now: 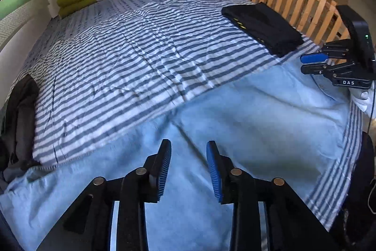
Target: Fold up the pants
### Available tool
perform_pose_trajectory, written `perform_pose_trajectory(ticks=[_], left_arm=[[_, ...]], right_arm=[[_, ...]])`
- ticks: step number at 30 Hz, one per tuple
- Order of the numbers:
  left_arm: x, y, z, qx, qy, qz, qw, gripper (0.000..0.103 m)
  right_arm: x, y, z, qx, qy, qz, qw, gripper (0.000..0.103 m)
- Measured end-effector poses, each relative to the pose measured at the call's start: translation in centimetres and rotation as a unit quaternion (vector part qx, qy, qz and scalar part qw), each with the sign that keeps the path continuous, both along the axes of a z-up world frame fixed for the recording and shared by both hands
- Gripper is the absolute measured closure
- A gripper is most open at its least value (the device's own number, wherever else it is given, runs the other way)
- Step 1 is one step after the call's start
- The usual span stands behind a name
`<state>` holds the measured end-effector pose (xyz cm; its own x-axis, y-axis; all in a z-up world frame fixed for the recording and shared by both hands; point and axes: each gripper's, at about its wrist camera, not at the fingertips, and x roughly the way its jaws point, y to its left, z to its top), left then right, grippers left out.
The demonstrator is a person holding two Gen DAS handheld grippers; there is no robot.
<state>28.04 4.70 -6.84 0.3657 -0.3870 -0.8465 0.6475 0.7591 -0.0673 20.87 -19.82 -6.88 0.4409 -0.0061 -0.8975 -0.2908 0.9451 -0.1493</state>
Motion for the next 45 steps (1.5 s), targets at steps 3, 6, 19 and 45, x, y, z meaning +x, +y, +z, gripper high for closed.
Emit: perform_pose_trajectory(ticks=[3,6,19,45], left_arm=[[-6.1,0.3,0.1,0.002,-0.008,-0.022,0.9997,0.063],[-10.5,-0.1,-1.3,0.017,-0.016,-0.032,0.9992,0.063],[-14.9,1.5,-5.7,0.095,-0.032,-0.019,0.9948,0.063],[-18.3,44.1,-7.5,-0.255,-0.001,0.558,0.7895,0.044]], right_arm=[[-5.6,-1.6,0.1,0.024,0.018,-0.037,0.999,0.08],[-10.8,-2.1,0.0,0.037,0.02,-0.06,0.997,0.08],[-18.6,3.1,-4.9,-0.052,0.032,-0.072,0.996,0.067],[-4.5,27.5,3.5,0.091,-0.049,0.141,0.985,0.067]])
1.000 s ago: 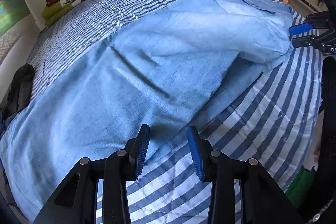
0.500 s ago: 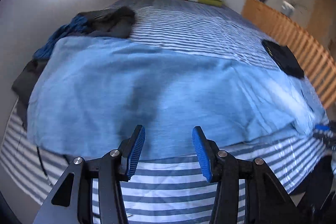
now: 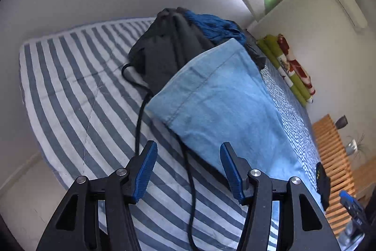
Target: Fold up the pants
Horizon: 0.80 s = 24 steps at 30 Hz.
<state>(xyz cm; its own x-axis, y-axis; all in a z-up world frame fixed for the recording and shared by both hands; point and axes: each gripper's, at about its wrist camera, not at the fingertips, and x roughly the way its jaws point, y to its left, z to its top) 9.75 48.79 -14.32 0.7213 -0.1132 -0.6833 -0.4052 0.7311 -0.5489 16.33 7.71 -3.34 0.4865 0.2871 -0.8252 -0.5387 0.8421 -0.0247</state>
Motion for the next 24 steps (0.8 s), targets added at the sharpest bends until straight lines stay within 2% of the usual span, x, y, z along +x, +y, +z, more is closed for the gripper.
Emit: perform_pose_trajectory(ticks=[3,5,9,11,13,14,15,16,18,21,24], left_arm=[[1.8,0.8,-1.2,-0.011,0.018,-0.008,0.9998,0.043],[2.7,1.5,-1.8,-0.037,0.006,-0.002,0.9993,0.042],[4.0,1.6,-3.1,-0.044,0.001,0.017,0.9989,0.04],[3.7,2.0,-4.0,-0.073,-0.008,0.04,0.9965,0.041],[3.7,2.2,-3.9,-0.069,-0.018,0.042,0.9966,0.055],[3.8,2.3,-3.7,-0.063,-0.023,0.041,0.9969,0.056],[3.7,2.3,-3.3,-0.053,-0.032,0.042,0.9972,0.067],[3.5,2.2,-2.9,-0.033,-0.041,0.052,0.9973,0.082],[3.4,1.7,-2.2,-0.007,-0.053,0.057,0.997,0.088],[3.8,0.1,-1.2,0.019,-0.081,0.015,0.9965,0.091],[4.3,-1.4,-1.0,0.005,-0.108,-0.027,0.9938,0.091]], right_arm=[[3.8,5.0,-1.2,-0.011,0.024,0.023,0.999,0.067],[5.5,7.9,-1.8,-0.023,0.021,0.038,0.999,0.067],[9.7,14.3,-2.8,-0.04,0.018,0.073,0.996,0.067],[11.7,16.7,-3.6,-0.047,0.018,0.071,0.996,0.067],[13.5,18.8,-4.5,-0.052,0.026,0.074,0.996,0.067],[14.3,20.1,-5.0,-0.059,0.024,0.077,0.995,0.067],[14.9,21.2,-5.6,-0.066,0.018,0.082,0.994,0.067],[15.4,22.3,-6.2,-0.074,0.014,0.085,0.994,0.067],[16.4,23.8,-7.3,-0.083,0.017,0.083,0.993,0.067],[17.5,25.5,-8.7,-0.09,0.031,0.077,0.992,0.067],[18.1,26.9,-9.5,-0.106,0.022,0.084,0.991,0.067]])
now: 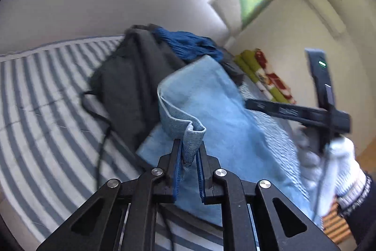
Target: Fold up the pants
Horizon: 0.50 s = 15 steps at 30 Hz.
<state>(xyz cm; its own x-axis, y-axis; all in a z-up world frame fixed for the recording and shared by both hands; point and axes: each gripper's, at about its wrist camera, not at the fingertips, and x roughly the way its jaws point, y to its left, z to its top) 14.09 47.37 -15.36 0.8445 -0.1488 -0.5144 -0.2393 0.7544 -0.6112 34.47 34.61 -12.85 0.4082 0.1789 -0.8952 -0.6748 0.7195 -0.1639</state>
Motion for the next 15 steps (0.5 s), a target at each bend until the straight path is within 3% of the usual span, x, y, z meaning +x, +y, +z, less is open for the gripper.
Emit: perform_pose_trajectory(ticks=[4,10,15], left_arm=[[0.7,-1.1,0.1,0.008,-0.002,-0.026,0.9996,0.091],[0.2,-0.7,-0.5,-0.008,0.0,-0.022,0.9997,0.091],[-0.5,-0.2,-0.7,-0.014,0.009,-0.01,0.9998,0.087]], right_arm=[[0.8,1.3,-0.6,-0.006,-0.001,0.001,1.0,0.067],[2.2,2.4,-1.1,-0.007,0.001,0.009,1.0,0.067],[3.3,2.2,-1.2,0.008,0.011,0.002,1.0,0.059]])
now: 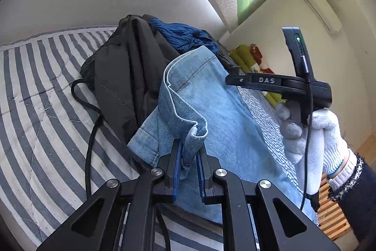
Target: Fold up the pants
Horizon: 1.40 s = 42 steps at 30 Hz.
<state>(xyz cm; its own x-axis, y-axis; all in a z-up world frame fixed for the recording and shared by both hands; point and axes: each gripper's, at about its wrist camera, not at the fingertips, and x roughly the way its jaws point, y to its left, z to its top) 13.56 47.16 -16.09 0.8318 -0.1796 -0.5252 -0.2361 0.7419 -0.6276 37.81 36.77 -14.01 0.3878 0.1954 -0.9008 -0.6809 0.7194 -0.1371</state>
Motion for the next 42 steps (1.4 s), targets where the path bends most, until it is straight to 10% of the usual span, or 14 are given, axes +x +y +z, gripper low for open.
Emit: perform_pose_trajectory(ticks=[4,13,21,27,33,37,42], left_arm=[[-0.2,0.4,-0.5,-0.013,0.004,0.014,0.9998,0.059],[0.4,0.1,0.0,0.002,0.007,0.015,0.9999,0.068],[1.4,-0.8,1.0,0.007,0.005,0.014,0.9999,0.066],[1.7,-1.4,0.8,-0.013,0.018,0.013,0.9997,0.035],[1.2,-2.3,2.4,-0.012,-0.016,0.016,0.9997,0.038],[4.2,-5.3,3.1,-0.03,-0.04,-0.039,0.998,0.08],[7.8,-12.5,3.5,0.027,-0.016,-0.148,0.9885,0.08]], right_arm=[[0.8,-1.4,0.5,0.016,0.013,-0.015,1.0,0.059],[0.2,-6.3,3.3,0.02,0.045,-0.028,0.998,0.059],[-8.6,-22.1,10.4,0.008,0.023,-0.083,0.996,0.059],[-17.6,-36.2,10.4,-0.034,0.025,-0.201,0.979,0.059],[-21.8,-37.1,9.4,-0.002,0.046,-0.201,0.979,0.059],[-21.1,-32.4,11.1,0.038,0.021,-0.174,0.984,0.059],[-21.0,-29.5,12.9,0.059,0.013,-0.161,0.985,0.059]])
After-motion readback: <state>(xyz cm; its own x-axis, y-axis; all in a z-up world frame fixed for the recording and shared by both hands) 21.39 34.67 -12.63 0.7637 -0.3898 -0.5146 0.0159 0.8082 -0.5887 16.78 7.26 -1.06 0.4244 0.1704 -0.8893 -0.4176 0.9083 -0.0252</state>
